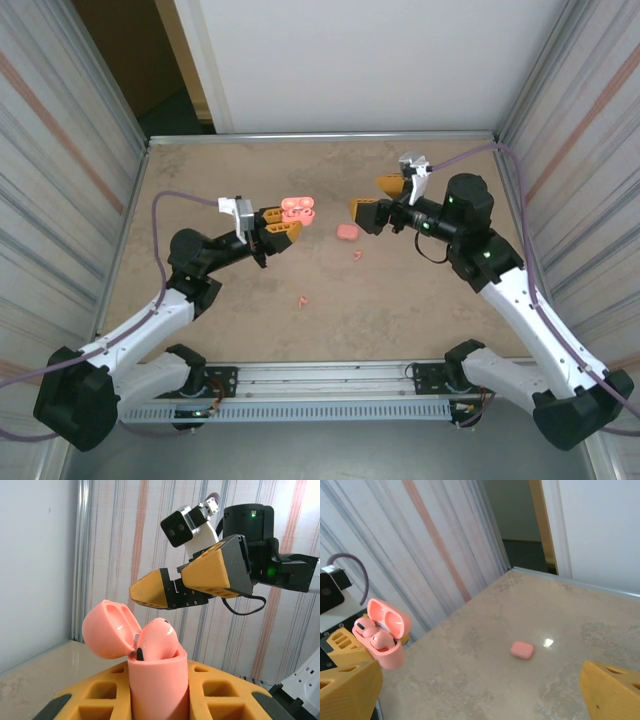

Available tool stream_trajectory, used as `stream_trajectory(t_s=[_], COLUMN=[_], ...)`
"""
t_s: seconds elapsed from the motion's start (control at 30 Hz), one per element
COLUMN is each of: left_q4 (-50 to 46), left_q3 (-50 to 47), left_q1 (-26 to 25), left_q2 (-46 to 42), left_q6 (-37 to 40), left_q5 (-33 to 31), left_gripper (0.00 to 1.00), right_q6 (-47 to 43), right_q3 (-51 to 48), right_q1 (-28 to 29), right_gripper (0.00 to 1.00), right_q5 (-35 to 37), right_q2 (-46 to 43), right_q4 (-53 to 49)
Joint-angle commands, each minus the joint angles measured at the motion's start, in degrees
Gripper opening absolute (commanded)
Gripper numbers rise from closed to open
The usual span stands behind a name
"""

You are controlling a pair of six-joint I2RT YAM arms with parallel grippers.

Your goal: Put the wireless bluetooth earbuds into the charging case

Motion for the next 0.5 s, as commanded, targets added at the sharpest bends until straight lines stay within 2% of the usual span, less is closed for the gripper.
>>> stream_trajectory(t_s=[0.0, 0.27, 0.47], left_q4=[2.75, 4.51, 6.46], left_q3=[0.60, 1.27, 1.45], left_q1=[-0.16, -0.24, -0.30], left_q2=[-0.30, 0.56, 1.63], left_q6=[-0.56, -1.47, -2.44], left_q5=[-0.72, -0.96, -0.99], left_gripper=[0.00, 0.00, 0.00], right_q6=[4.50, 13.35, 22.10], right_q3=[-2.09, -6.81, -9.66], right_q1=[-0.92, -2.84, -5.07], right_gripper=[0.99, 0.99, 0.99], right_q5=[1.98, 3.24, -2.40], right_q2=[-2.27, -3.85, -2.74], right_q4=[4.66, 9.98, 18.62])
